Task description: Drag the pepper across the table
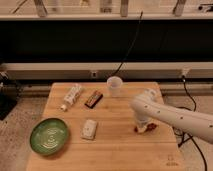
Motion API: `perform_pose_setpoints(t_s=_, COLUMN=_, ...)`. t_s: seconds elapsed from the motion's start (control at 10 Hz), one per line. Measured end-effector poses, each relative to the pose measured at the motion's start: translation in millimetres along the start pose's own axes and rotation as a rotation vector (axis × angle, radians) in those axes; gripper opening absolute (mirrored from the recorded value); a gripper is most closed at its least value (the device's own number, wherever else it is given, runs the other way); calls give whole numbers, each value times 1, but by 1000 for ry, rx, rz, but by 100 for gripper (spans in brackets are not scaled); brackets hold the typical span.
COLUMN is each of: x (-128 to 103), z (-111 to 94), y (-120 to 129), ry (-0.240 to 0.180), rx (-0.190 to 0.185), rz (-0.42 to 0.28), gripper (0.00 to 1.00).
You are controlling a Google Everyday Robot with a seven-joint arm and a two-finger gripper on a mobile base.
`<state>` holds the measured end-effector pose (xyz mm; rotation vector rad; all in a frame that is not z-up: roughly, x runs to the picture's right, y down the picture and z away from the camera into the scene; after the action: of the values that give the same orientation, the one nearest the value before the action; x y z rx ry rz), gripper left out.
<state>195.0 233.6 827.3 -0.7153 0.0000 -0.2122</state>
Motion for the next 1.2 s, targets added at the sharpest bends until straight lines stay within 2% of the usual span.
perform_pose_setpoints(t_s=0.3, x=-10, z=0, y=9, ry=18, rx=-9, rz=-48, gripper=0)
perform_pose_setpoints(t_s=0.6, x=-23, z=-1, y=7, ry=34, rx=-13, rz=-104, gripper=0)
perform_pose_setpoints(t_s=1.2, x=-30, z=-1, y=7, ry=56, rx=-21, rz=-162, gripper=0)
